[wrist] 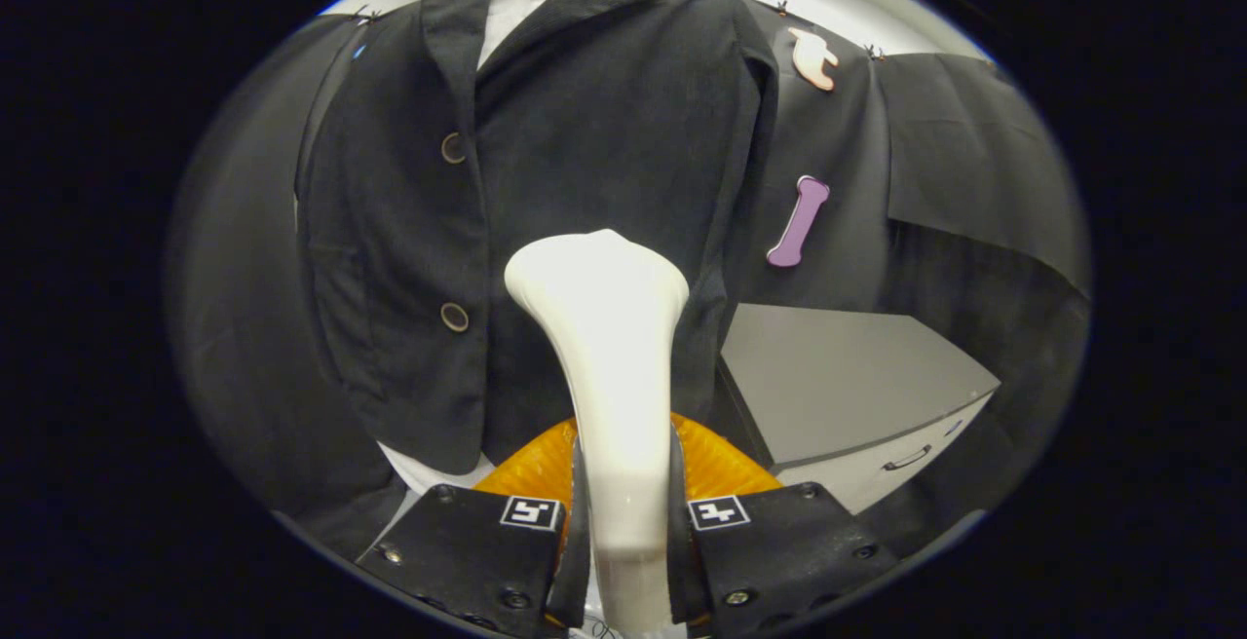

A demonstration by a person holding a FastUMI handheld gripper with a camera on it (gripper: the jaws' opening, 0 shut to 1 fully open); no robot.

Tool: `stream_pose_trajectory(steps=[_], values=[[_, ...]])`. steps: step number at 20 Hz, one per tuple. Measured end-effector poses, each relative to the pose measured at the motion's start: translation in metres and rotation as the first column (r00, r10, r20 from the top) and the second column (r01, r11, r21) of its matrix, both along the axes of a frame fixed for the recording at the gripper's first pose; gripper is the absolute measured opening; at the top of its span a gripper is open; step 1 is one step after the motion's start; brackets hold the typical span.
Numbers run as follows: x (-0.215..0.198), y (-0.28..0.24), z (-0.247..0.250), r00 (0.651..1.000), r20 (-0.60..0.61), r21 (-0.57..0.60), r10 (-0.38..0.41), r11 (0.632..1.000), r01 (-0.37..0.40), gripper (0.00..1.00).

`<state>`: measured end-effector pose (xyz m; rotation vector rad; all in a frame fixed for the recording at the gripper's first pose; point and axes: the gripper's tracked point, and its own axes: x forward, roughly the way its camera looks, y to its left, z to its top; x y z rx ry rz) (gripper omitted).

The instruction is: Iron the clothes twice with a garment steamer, once on the left side and once on the right side.

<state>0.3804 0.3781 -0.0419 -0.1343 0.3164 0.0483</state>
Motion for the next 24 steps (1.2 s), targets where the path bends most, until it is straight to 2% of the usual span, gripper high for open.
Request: stream_pose_trajectory(steps=[7,14,24], values=[[-0.007,-0.001,-0.013,1.0,0.009,-0.03,0.013,0.999,-0.012,0.35],[-0.016,-0.01,-0.069,0.991,-0.136,0.009,-0.003,1.0,0.004,0.35],[-0.019,-0.021,-0.111,0.984,-0.177,-0.034,-0.01,0.999,0.004,0.35]])
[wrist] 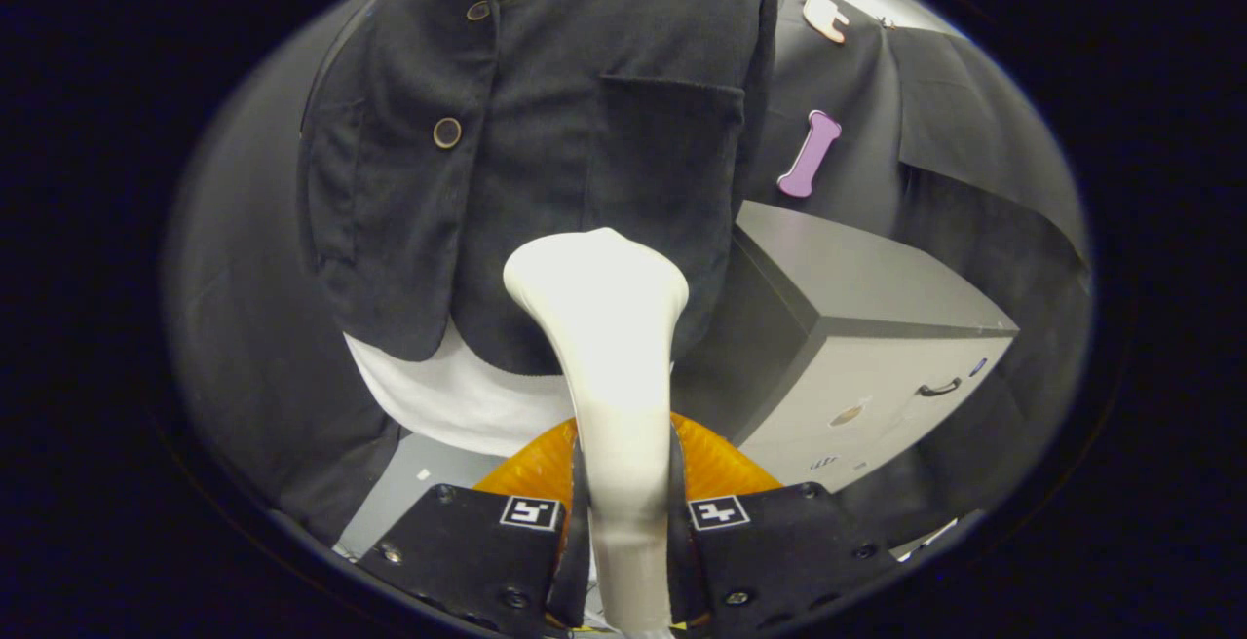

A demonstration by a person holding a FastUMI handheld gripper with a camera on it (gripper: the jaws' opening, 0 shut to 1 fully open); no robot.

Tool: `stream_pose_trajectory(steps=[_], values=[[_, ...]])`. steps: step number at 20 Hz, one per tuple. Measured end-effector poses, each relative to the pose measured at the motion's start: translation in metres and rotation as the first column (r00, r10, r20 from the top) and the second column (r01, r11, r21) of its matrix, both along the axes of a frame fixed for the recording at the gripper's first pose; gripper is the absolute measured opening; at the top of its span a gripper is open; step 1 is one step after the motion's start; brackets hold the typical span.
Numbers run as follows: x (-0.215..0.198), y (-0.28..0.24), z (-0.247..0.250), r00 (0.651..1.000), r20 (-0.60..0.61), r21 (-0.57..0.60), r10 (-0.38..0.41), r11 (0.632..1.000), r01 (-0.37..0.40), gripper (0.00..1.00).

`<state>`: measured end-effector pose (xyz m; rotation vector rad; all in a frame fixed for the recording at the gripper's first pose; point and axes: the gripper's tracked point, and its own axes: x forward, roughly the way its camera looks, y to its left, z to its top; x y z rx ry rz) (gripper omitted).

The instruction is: Iron the clothes twice with a garment steamer, once on the left side and once on the right side.

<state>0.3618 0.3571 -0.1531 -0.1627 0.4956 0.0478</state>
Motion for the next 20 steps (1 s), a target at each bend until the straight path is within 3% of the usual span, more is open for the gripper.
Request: stream_pose_trajectory(steps=[9,20], values=[[-0.008,0.001,0.021,1.0,0.005,0.037,-0.002,0.999,0.002,0.34],[-0.056,0.035,0.161,0.979,0.196,0.12,0.05,0.99,-0.075,0.35]])
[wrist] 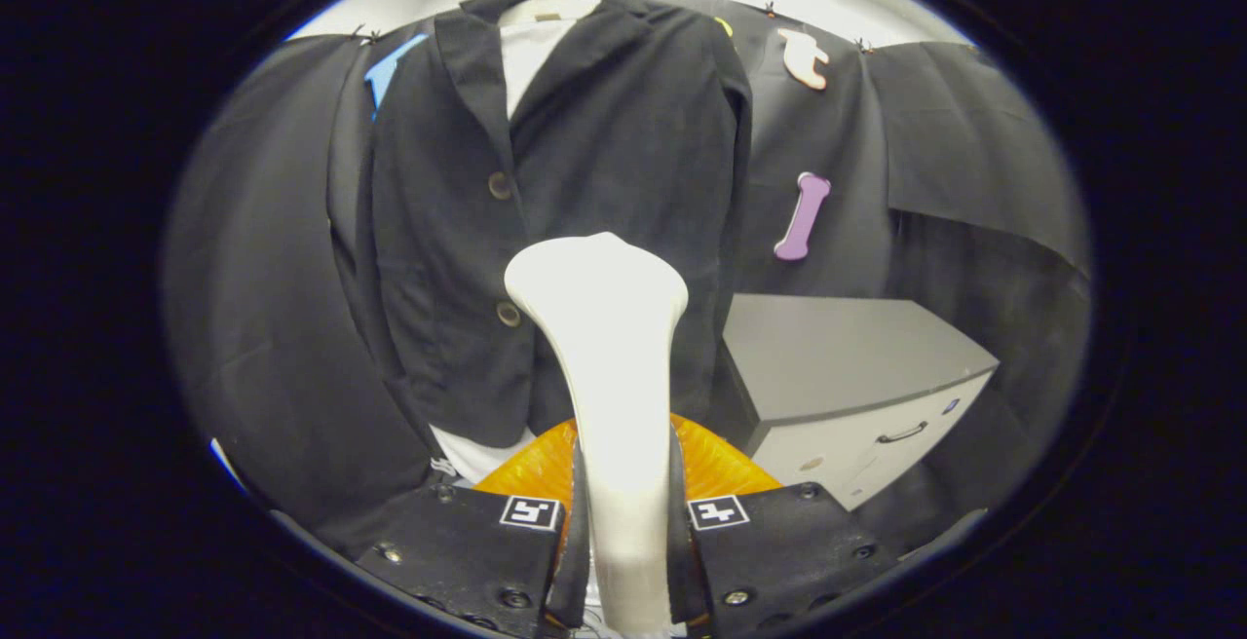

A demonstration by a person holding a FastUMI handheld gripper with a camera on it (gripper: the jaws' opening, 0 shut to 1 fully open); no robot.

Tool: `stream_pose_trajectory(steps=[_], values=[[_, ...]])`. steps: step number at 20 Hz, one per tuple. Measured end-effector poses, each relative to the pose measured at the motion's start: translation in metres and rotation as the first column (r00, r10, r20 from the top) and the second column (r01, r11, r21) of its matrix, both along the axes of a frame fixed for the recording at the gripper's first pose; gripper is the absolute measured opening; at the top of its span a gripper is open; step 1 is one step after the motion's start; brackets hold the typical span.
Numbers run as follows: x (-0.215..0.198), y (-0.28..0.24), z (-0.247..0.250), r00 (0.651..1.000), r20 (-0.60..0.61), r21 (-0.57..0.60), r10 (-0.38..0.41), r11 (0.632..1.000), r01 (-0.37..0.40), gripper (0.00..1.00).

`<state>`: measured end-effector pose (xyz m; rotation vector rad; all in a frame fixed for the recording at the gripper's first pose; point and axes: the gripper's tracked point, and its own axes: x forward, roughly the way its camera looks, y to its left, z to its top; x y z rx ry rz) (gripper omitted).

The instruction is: Iron the clothes twice with a garment steamer, once on the left side and once on the right side.

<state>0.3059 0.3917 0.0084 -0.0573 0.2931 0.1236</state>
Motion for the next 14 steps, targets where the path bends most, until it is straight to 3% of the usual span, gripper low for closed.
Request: stream_pose_trajectory(steps=[14], values=[[-0.019,0.108,0.158,0.981,0.185,0.087,0.059,0.993,-0.076,0.35]])
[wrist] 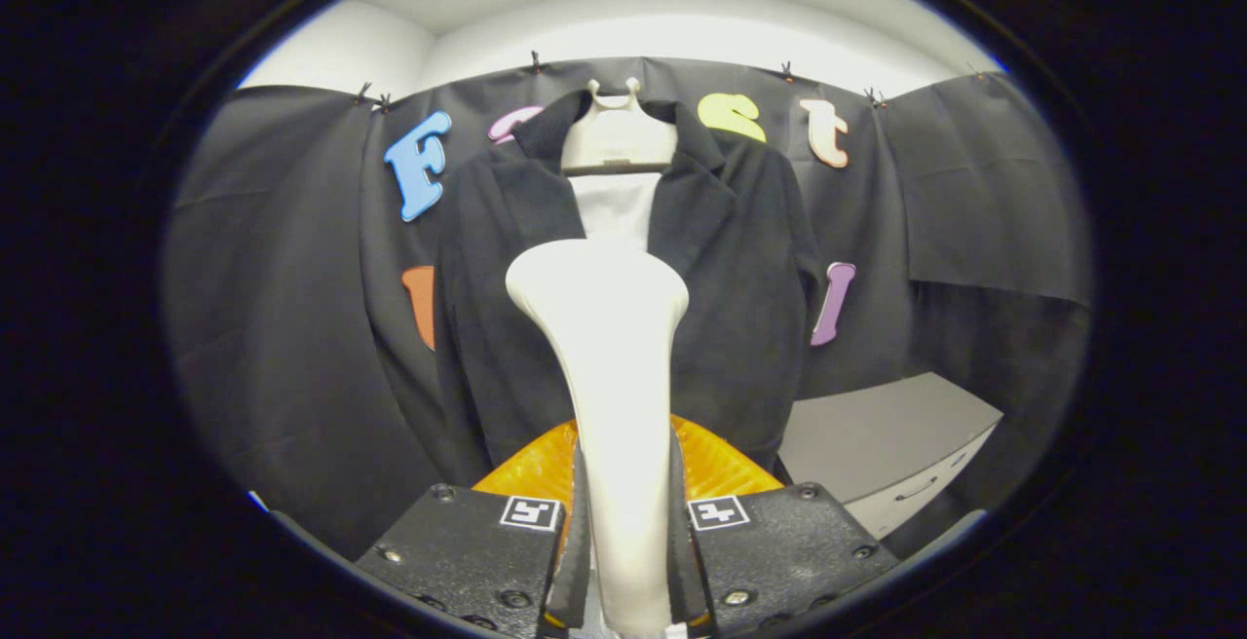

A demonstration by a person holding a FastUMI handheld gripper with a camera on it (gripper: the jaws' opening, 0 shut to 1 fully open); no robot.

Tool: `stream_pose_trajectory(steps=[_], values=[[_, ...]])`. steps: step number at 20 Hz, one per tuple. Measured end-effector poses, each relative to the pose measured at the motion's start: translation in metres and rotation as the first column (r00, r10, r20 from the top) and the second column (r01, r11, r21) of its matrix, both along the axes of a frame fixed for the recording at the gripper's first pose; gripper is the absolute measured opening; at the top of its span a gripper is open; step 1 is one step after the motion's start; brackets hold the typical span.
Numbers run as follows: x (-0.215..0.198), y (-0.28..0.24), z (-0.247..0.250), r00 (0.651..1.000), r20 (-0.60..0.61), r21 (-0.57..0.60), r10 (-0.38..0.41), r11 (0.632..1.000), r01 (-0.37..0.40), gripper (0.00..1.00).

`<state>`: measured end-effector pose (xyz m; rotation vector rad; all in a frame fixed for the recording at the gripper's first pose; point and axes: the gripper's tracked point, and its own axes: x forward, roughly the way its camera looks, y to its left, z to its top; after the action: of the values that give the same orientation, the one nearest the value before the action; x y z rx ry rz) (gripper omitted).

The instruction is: Iron the clothes twice with a garment steamer, once on the left side and once on the right side.

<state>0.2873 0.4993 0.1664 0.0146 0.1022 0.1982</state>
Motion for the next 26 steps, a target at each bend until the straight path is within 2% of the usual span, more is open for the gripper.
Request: stream_pose_trajectory(steps=[5,10,16,19,26], values=[[0.004,0.047,0.04,0.998,0.062,-0.013,0.006,1.0,-0.005,0.35],[0.021,0.08,0.064,0.994,0.103,-0.047,-0.041,0.998,0.046,0.35],[0.049,0.101,0.05,0.994,0.075,-0.103,-0.078,0.991,0.086,0.35],[0.058,0.106,0.035,0.997,0.04,-0.111,-0.07,0.991,0.075,0.35],[0.063,0.093,-0.002,0.996,-0.005,-0.143,-0.087,0.986,0.086,0.35]])
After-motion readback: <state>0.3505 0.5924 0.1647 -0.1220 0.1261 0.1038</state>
